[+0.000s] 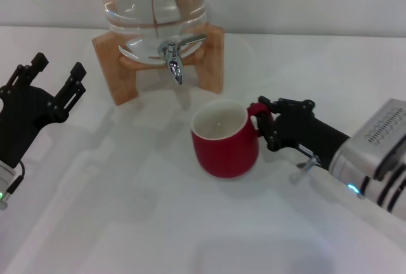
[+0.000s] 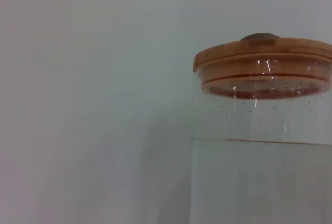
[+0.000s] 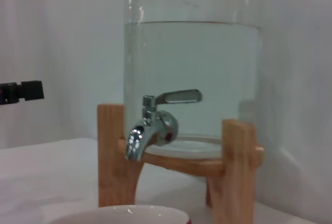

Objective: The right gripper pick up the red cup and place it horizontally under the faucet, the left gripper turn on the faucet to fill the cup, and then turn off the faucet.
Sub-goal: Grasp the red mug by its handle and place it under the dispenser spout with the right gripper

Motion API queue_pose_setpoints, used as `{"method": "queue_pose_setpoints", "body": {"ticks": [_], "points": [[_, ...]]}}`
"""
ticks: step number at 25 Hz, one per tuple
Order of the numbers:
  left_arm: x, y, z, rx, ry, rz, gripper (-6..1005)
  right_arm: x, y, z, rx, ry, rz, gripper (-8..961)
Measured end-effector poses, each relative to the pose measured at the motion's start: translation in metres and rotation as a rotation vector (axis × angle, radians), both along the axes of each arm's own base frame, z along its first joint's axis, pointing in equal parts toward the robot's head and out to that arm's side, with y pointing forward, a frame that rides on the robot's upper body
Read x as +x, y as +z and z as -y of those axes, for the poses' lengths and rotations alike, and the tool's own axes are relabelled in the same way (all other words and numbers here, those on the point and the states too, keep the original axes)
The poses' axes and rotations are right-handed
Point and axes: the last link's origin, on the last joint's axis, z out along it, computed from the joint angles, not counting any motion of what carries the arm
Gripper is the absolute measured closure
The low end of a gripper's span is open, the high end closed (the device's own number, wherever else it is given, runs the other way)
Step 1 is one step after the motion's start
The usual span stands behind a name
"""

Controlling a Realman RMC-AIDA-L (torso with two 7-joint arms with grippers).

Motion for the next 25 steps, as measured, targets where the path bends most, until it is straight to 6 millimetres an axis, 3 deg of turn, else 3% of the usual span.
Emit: {"method": "queue_pose_setpoints", "body": {"ticks": [11, 25], "points": [[0.001, -0.001, 0.000, -0.001, -0.007, -0.002, 242, -0.029, -0.012, -0.016, -0.040, 0.029, 0.035, 824], [0.000, -0.001, 0.003, 0.000, -0.004, 0.003, 242, -0.045, -0.020, -0.031, -0.073, 0.025, 0.107, 825]]}}
